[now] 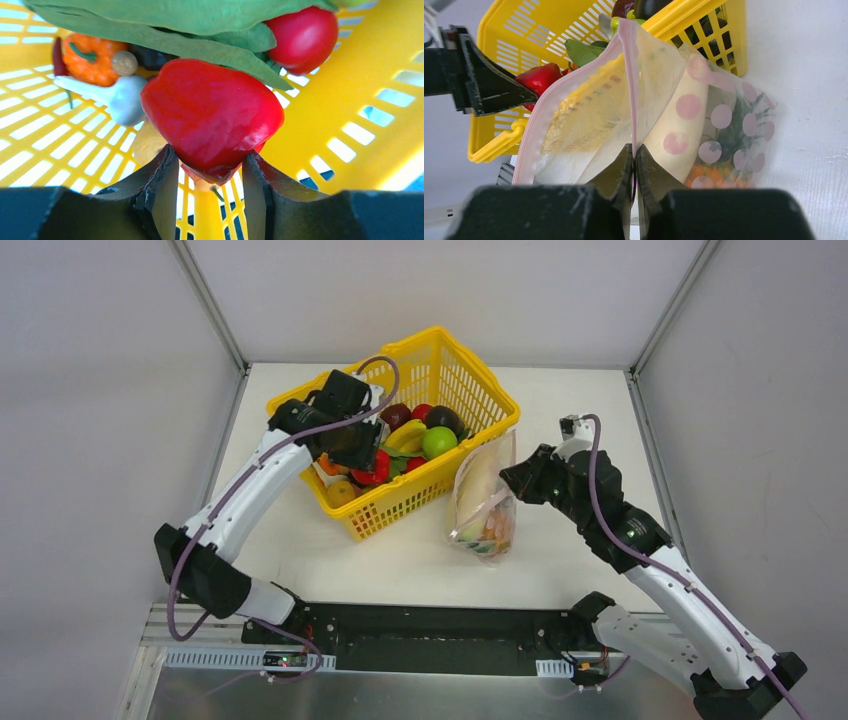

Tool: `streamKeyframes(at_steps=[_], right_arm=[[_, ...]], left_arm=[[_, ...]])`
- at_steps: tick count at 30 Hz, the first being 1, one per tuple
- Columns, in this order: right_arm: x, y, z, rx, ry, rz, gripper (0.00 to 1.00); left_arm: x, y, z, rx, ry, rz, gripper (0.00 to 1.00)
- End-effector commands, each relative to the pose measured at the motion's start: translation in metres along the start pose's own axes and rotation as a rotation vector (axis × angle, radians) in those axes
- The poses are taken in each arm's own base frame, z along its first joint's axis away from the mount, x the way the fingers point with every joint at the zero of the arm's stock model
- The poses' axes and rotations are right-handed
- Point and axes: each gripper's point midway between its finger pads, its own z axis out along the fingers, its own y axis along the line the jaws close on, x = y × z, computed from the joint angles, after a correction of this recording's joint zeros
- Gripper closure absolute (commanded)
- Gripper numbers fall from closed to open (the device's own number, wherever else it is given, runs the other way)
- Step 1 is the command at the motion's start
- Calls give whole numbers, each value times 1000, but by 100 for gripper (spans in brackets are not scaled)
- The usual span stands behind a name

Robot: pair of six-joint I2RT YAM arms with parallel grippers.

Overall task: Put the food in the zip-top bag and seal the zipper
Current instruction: Pick up the fake vegetable from the bin, then place the fake vegetable in the zipper food storage bag.

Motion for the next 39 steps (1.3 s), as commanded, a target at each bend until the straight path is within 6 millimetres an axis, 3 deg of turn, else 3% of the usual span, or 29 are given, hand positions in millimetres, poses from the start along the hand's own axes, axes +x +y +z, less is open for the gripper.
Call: streamKeyframes(at_steps=[1,7,12,17,23,32,36,39], right_arm=[[-14,11,-8,-39,-40,7,92],[-19,21,-18,-82,-47,22,92],[-21,32,-25,-130,-36,27,92],[-18,38,-26,-152,-10,38,92],[-19,40,-27,-157,-9,51,92],[-21,40,-29,-156,-17,59,92],[-24,42,-32,-157,-26,58,93],[-30,44,-39,-168,-44,53,93]], left_arm=[[-35,1,-44,-13,-291,-82,100],[-57,-11,-97,98,-561,-141,100],[-64,-40,-130,281,-651,-130,100],[-72,-96,-163,510,-719,-34,100],[-59,-170,-193,669,-699,241,100],[-32,-242,-188,909,-590,495,100],[-28,-249,-161,892,-506,511,100],[-32,-239,-129,763,-448,511,100]])
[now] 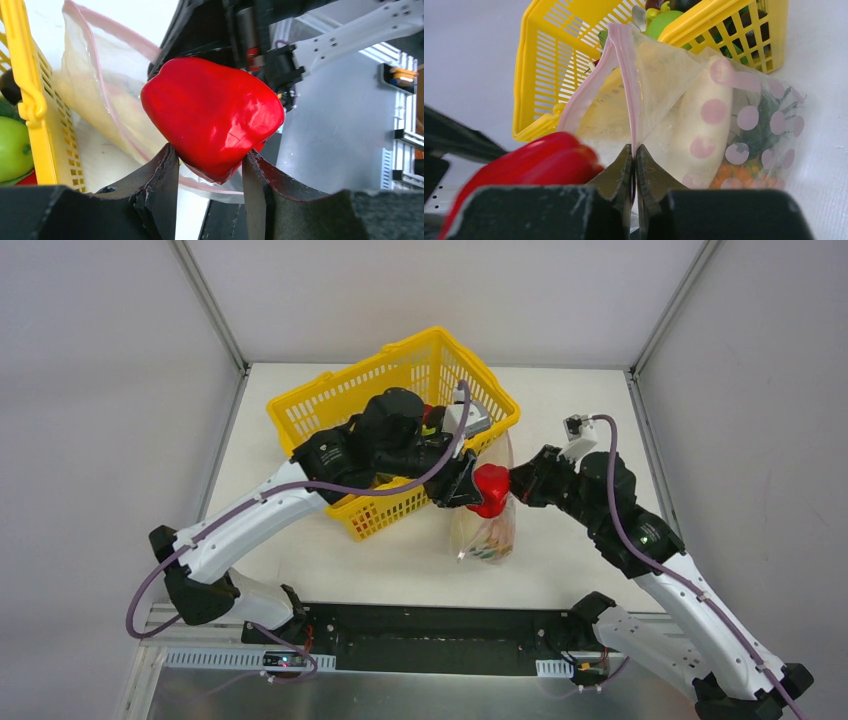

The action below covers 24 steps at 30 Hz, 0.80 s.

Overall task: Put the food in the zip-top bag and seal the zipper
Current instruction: Place the fake vegetable in the zipper food storage bag.

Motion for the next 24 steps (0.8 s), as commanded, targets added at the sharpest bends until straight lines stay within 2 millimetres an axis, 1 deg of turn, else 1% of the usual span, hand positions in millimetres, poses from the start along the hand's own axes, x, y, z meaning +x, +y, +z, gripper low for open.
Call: streamKeyframes(at_steps=[1,2,4,6,8,11,13,14,15,16,19,21,22,24], right_arm=[[-29,25,-21,-69,-85,-4,93],[-31,26,-24,-70,-87,-10,93],[-31,28,-28,-73,-75,-30,93],[-28,32,-32,-86,-43,-56,94],[-23,35,-36,-94,-2,-72,95],[-21,44,-45,-134,31,-98,96],[-21,49,-49,-157,44,-115,95],[-21,51,-50,-166,48,-119,95],[-22,52,-50,-165,44,-120,95],[-24,52,-50,-162,38,-120,95],[-30,45,-47,-122,-2,-100,95],[-36,40,-46,-89,-40,-85,95],[-39,37,-47,-73,-59,-77,95],[-44,31,-48,-45,-95,-69,95]], left_arm=[[4,22,7,-102,66,50,100],[9,31,9,-143,89,50,100],[12,44,12,-209,101,50,100],[12,52,15,-237,105,58,100],[12,58,16,-269,111,63,100],[13,68,14,-322,114,71,100],[14,71,15,-334,114,73,100],[14,71,16,-328,115,72,98],[14,69,18,-317,115,70,88],[13,66,20,-298,112,65,73],[9,54,23,-236,104,59,41],[6,48,19,-215,89,63,24],[3,45,16,-207,73,68,17],[-6,38,5,-193,24,84,8]])
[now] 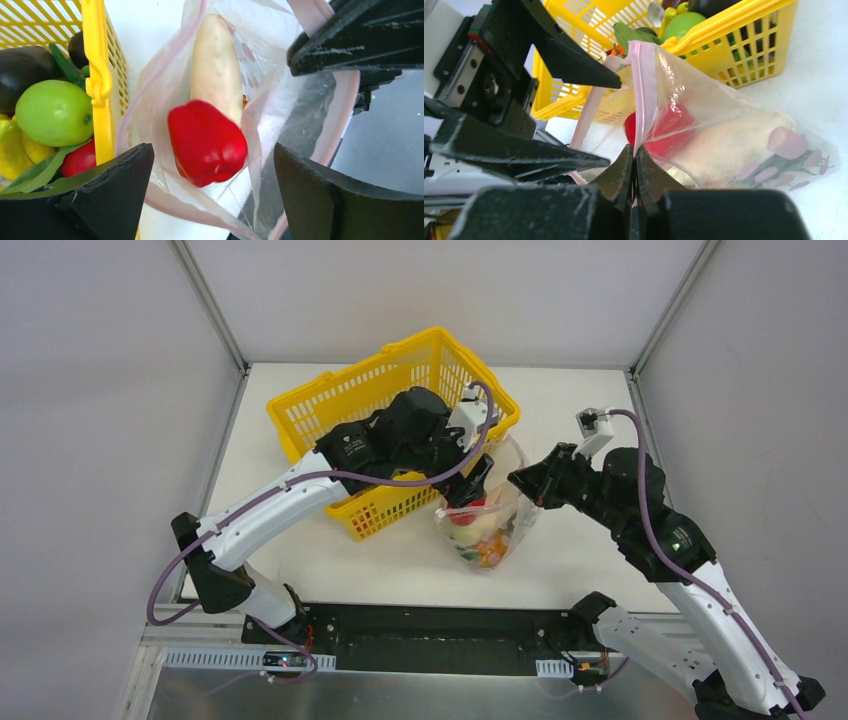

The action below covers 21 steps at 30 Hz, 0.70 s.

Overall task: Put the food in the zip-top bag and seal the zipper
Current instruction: Place the fake vegetable in the zipper food storage bag, then pick up the fake fruit from the bin.

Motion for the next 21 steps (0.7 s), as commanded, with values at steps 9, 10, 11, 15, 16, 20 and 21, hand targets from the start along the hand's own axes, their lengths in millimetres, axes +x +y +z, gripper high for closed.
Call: streamKeyframes(at_steps=[9,10,11,15,16,20,21], right_arm=[[-44,-39,-22,197,-314,60,94],[-44,-40,-23,201,-323,64,93],[-44,-42,-23,205,-329,66,93],[-42,-45,-22,215,-331,70,93],[-42,-45,-22,214,-329,72,93],[-40,-44,-20,211,-320,72,93],[-40,-44,-20,210,-317,71,93]], left_arm=[[-34,1,-76,-81,-272,42,1],[-30,13,-80,-149,-280,33,1],[-26,26,-84,-219,-284,18,1],[-5,79,-105,-527,-269,-65,1],[1,89,-108,-572,-258,-93,1],[28,117,-112,-626,-181,-209,1],[36,123,-113,-638,-152,-236,1]])
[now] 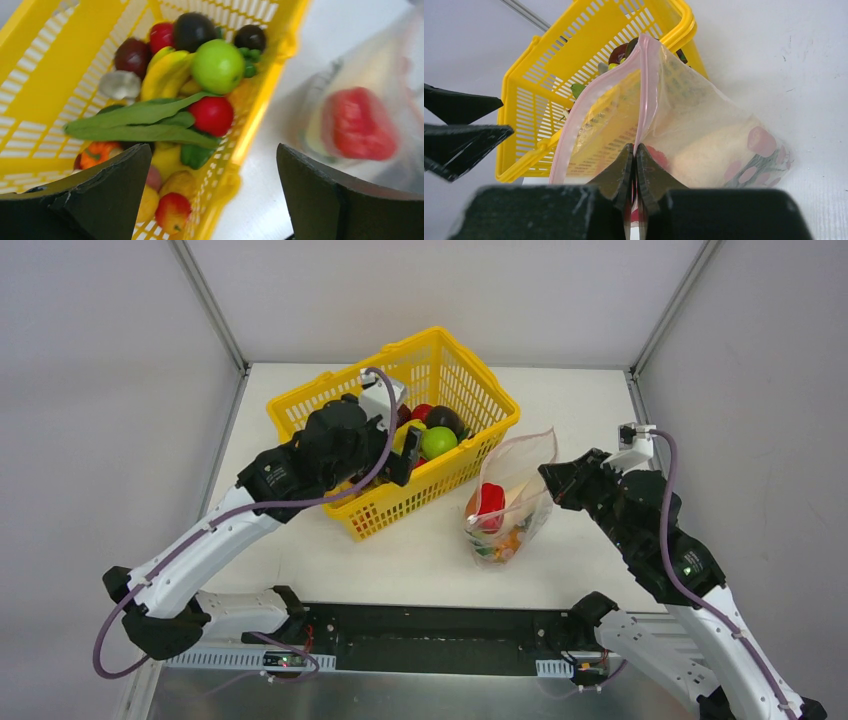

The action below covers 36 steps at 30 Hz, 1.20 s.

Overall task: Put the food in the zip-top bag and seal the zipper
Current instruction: Pick up the fake fruit from the bin.

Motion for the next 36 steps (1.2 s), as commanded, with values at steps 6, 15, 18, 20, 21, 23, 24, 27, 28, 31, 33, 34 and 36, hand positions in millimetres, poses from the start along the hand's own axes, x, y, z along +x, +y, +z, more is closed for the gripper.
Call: streamKeyframes(at_steps=[6,15,18,20,21,23,24,27,28,31,33,34,36], right_arm=[[-10,8,5,-24,-42,20,93],[-6,13,6,-55,-31,18,93],[-6,13,6,-63,-32,8,93],[-5,15,5,-74,-29,4,93],[-4,16,4,-88,-27,1,93],[-2,18,3,-108,-23,-10,93],[-1,19,3,-114,-18,-19,93],[1,19,3,-126,-11,-56,93],[2,19,3,-128,-8,-67,93],[4,22,5,-143,4,-100,93],[6,24,6,-156,19,-117,93],[7,25,7,-161,26,-122,93],[9,26,7,-168,34,-128,93]], left_arm=[[60,80,-1,-289,339,-146,1],[113,94,17,-307,675,-115,4],[131,97,26,-286,781,-103,6],[140,106,28,-316,836,-98,6],[143,110,31,-331,852,-98,6],[151,116,33,-343,892,-95,6],[155,119,31,-357,920,-88,6],[166,128,31,-392,979,-57,6],[170,131,33,-401,989,-52,5],[178,142,38,-452,1025,-25,6],[185,143,38,-455,1064,-9,7],[189,144,37,-460,1088,0,8],[196,145,33,-466,1142,14,10]])
